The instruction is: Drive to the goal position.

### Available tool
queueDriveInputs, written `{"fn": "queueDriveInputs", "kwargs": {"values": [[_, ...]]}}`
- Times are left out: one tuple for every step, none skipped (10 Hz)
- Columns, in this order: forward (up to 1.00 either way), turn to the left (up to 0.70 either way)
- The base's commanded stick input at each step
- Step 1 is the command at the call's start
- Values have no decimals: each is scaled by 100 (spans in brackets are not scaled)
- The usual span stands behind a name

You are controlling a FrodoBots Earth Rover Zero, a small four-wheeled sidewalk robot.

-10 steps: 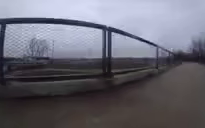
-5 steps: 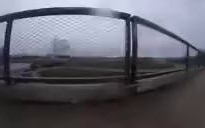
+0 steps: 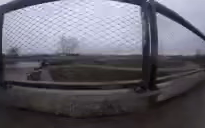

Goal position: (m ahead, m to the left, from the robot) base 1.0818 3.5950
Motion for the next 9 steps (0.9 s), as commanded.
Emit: {"fn": "queueDriveInputs", "kwargs": {"values": [[-98,-39],[-98,-39],[-99,-40],[-99,-40],[-98,-39],[-99,-40],[-99,-40],[-99,-40],[-99,-40]]}}
